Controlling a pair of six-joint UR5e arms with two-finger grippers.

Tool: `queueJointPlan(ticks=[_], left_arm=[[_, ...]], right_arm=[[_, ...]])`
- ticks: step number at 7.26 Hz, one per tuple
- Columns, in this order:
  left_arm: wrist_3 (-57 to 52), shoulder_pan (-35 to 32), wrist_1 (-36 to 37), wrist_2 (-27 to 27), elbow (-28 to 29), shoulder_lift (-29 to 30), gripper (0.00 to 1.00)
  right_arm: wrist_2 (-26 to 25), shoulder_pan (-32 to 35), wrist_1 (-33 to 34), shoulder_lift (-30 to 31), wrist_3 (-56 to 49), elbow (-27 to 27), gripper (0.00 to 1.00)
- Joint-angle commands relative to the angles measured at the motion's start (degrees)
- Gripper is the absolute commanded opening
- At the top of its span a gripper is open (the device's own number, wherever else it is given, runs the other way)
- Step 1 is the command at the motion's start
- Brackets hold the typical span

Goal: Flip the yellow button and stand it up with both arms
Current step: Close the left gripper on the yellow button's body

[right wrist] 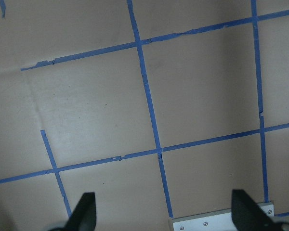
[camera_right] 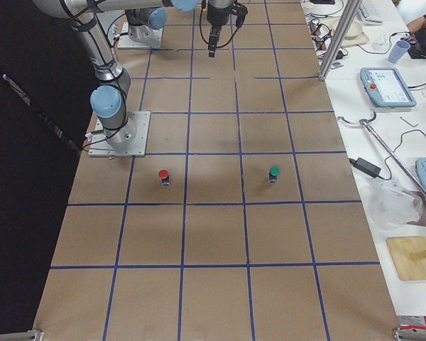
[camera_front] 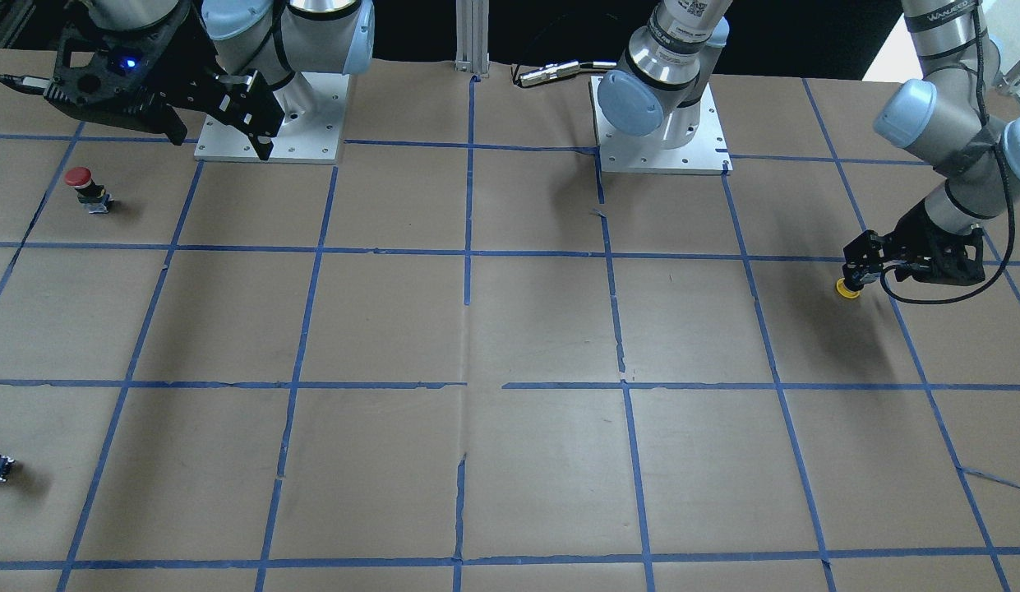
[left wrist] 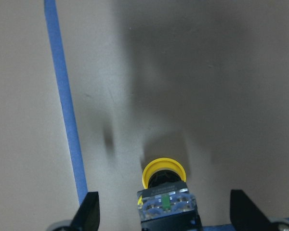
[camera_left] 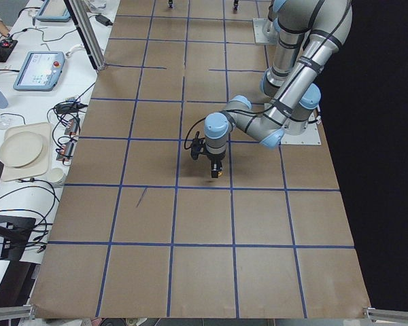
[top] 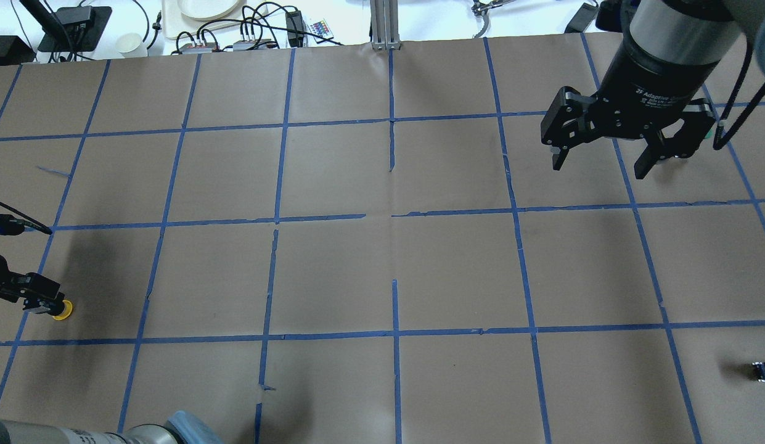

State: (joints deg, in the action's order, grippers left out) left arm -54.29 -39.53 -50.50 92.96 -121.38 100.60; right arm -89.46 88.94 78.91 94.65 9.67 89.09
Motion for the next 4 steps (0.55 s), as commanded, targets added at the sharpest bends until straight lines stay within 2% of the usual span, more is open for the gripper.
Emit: queueJointPlan(ticks=[1,2,3,4], left_arm=[[1.38,0.51,-0.83,0.03,-0.27,-0.23,0.86],[2.17,0.59,-1.79,0.03,-0.26,-0.49,0.82],[2.35,0.68,-2.93,0.03,0.26,-0.58,0.67],[2.35,0.59,-2.94,0.03,0.35,-0.75,0.65]], right_arm=[[-0.01,0.0,-0.07,0.01,0.0,0.03,1.0],[0.08,0.0,0.02,0.01,0.0,0.03,1.0],[-0.01,0.0,0.02,0.01,0.0,0.03,1.0],[-0.01,0.0,0.02,0.01,0.0,0.03,1.0]])
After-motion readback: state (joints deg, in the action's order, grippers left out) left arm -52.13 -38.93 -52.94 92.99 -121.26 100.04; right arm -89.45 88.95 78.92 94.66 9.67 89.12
